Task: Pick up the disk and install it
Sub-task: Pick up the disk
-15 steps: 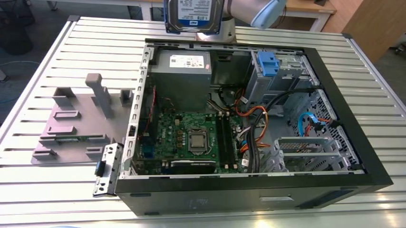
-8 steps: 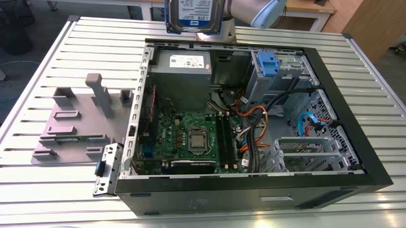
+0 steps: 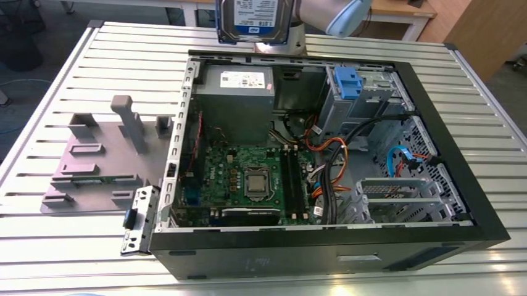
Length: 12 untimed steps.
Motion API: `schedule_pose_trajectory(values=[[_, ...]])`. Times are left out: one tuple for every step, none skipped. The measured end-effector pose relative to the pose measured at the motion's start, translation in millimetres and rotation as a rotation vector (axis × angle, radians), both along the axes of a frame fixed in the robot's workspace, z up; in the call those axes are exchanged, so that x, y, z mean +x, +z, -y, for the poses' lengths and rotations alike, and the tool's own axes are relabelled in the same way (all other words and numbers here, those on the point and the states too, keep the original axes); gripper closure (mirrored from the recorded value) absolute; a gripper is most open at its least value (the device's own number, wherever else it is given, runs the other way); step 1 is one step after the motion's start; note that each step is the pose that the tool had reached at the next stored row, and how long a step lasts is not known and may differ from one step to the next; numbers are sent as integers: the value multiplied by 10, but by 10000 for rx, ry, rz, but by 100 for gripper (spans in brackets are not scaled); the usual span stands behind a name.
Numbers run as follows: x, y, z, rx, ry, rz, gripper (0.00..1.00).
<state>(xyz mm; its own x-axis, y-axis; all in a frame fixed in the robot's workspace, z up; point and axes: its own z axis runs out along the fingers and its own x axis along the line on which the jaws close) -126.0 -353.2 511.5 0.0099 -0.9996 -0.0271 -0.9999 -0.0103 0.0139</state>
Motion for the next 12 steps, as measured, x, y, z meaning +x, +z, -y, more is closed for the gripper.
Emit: schedule_pose_trajectory(values=[[3,0,0,0,0,-1,64],[6,0,0,0,0,0,64],[10,0,0,0,1,0,64],[15,0,0,-1,1,-1,64],[20,0,0,-1,1,-1,64],[24,-1,0,0,0,0,64],[27,-1,0,0,1,1,64],[30,-1,0,1,1,0,64],[33,-1,0,0,0,0,64],[35,-1,0,0,0,0,64],[37,-1,0,0,0,0,64],[39,-1,0,0,1,0,64]])
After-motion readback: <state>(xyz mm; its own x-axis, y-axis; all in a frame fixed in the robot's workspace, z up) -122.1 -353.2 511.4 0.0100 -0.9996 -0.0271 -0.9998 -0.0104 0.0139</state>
